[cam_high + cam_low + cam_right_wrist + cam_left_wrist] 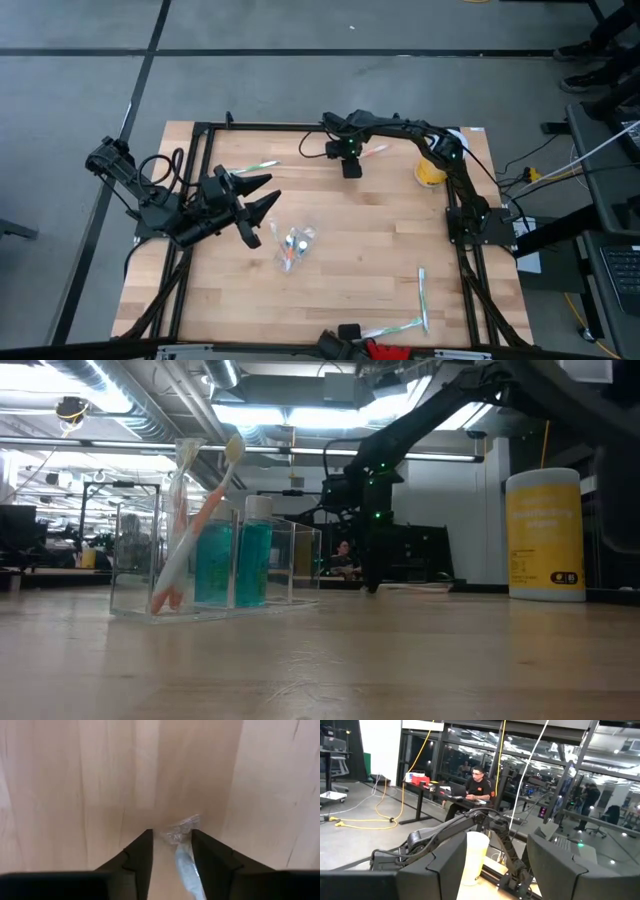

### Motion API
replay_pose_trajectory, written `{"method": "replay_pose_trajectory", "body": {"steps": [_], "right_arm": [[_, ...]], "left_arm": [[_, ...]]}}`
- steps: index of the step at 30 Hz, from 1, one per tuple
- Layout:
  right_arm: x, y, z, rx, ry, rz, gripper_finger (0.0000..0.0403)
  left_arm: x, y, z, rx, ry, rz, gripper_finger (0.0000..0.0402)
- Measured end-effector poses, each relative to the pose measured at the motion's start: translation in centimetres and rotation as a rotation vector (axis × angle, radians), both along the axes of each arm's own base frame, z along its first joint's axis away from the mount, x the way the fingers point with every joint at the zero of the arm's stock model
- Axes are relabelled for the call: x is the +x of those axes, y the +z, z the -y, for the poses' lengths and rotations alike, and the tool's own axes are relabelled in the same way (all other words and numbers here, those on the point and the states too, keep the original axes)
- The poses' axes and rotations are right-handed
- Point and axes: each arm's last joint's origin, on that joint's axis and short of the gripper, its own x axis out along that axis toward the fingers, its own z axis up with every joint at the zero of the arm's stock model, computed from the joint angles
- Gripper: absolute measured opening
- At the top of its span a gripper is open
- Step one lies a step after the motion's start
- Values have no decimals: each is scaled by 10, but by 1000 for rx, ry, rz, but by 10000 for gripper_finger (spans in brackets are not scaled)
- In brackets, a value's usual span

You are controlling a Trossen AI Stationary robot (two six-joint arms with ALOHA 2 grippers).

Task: Pick & Place toothbrushing station
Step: Put the orange toothbrush into the transparent organizer

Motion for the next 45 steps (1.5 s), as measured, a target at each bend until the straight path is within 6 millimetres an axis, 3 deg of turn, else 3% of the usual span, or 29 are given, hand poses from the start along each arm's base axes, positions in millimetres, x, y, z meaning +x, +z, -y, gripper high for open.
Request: {"method": "replay_pose_trajectory", "body": {"steps": [4, 9, 13, 18, 23, 27, 31, 35, 39, 45], "right_arm": [[1, 0, 0, -3, -37, 11, 97], [3, 1, -4, 1, -56, 13, 14], [5, 15, -10, -2, -63, 51, 5], [2, 67, -17, 10, -114, 229, 3], [-13, 143, -37, 79, -138, 490, 2], [-29, 205, -74, 182, -70, 707, 1], [-47, 257, -123, 246, 58, 900, 1], [-54, 296, -171, 352, 185, 1103, 1], [-51, 316, -216, 467, 276, 1244, 0], [-32, 317, -269, 608, 348, 1329, 0]], "left_arm": [[0, 0, 0, -3, 15, -3, 205], [0, 0, 0, 3, 16, -8, 205], [-1, -1, -1, 17, 33, -22, 205], [-5, -2, -1, 37, 171, -83, 205], [-12, -2, -5, 57, 345, -171, 205], [-13, -1, -19, 58, 393, -178, 199], [-13, -12, -41, 91, 470, -220, 183], [-23, -19, -68, 58, 332, -201, 168], [-39, -37, -100, -60, 282, -291, 153], [-52, -65, -129, -201, 349, -518, 141]]}}
